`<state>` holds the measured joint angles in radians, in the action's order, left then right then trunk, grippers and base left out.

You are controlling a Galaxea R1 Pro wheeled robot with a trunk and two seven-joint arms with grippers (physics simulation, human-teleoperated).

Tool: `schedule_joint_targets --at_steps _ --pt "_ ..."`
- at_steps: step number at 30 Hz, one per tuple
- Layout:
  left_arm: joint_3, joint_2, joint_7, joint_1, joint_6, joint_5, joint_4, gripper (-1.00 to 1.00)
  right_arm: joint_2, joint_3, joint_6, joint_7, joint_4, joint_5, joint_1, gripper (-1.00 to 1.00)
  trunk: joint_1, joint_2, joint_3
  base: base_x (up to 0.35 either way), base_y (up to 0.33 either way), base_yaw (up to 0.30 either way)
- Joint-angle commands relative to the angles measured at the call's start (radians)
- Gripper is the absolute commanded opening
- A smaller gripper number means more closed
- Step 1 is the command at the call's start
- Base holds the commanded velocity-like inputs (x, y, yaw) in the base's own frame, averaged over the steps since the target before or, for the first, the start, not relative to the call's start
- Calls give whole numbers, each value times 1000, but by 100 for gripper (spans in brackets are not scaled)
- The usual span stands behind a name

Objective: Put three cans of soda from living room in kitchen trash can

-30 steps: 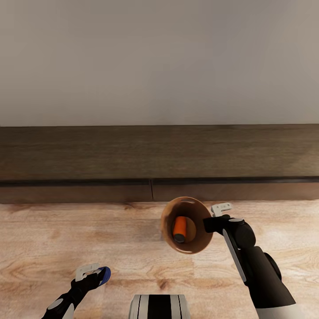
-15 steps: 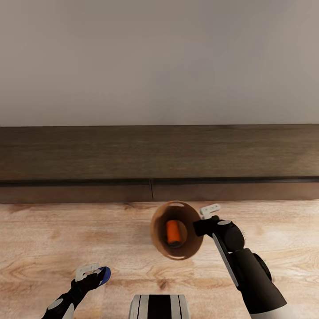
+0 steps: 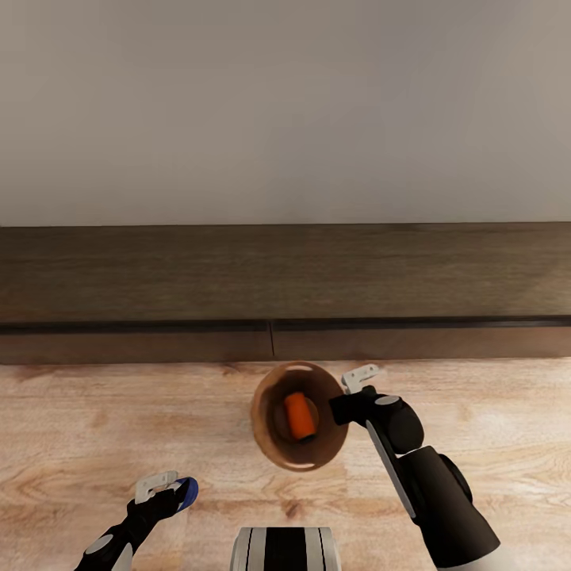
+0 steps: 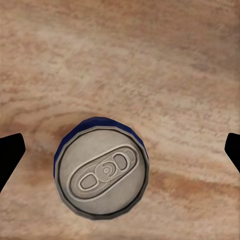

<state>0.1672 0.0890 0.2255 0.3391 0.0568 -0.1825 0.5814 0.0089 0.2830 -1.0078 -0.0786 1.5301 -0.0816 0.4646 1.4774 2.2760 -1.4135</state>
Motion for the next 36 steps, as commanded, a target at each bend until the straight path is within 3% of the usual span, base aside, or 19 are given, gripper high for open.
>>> schedule_joint_targets --at_steps 1,27,32,36 --pt "0 0 0 0 0 0 0 100 1 0 0 -4 1 5 0 -100 0 0 0 0 0 0" --pt "0 0 0 0 0 0 0 100 22 1 0 -6 5 6 2 -100 0 0 0 0 0 0" --pt "0 0 0 0 0 0 0 100 22 1 0 -6 5 7 2 -100 19 35 -16 0 0 0" --pt "0 0 0 0 0 0 0 100 22 1 0 -6 5 7 2 -100 19 35 -16 0 0 0"
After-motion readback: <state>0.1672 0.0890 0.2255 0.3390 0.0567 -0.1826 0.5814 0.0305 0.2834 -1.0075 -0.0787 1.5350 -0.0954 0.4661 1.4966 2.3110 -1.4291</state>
